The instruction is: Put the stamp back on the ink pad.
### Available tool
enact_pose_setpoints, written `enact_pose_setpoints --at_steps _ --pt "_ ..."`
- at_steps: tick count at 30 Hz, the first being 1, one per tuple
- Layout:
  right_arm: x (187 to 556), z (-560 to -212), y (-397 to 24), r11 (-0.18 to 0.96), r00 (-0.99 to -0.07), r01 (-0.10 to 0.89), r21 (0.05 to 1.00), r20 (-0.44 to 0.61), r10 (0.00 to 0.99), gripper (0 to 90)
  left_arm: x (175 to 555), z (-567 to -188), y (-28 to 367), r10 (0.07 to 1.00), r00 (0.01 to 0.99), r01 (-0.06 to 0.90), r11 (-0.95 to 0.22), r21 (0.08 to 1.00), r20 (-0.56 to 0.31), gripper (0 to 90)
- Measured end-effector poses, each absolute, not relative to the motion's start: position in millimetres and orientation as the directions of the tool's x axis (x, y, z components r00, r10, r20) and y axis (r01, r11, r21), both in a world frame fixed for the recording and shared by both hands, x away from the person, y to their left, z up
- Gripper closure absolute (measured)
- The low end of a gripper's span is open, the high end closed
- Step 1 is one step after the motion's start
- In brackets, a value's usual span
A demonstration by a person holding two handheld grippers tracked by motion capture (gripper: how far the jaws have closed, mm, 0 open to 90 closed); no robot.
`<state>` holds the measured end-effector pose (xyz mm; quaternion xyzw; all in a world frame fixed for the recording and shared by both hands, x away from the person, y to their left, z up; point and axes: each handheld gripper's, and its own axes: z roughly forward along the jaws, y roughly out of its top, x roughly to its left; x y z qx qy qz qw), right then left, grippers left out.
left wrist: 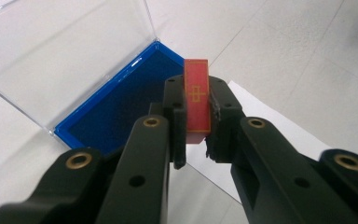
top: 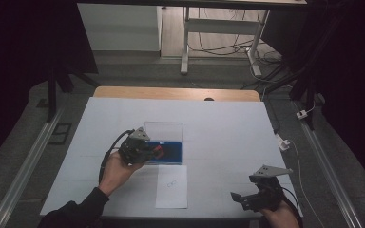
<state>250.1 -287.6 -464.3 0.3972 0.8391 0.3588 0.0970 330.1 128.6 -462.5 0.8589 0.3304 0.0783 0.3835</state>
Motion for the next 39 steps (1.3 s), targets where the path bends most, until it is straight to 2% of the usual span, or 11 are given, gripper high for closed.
enact_pose_setpoints --at_steps 15,39 --pt "251.0 -464.8 -287.4 0.421 -0.659 0.607 0.674 0.131 0.740 2.4 351.6 -473.6 121.5 0.640 0.759 0.524 -0.490 0.696 -0.121 79.5" --pt "251.6 -465.0 -288.4 0.416 -0.657 0.611 0.674 0.138 0.741 2.4 379.8 -498.4 106.2 0.667 0.741 0.559 -0.550 0.621 -0.077 79.4"
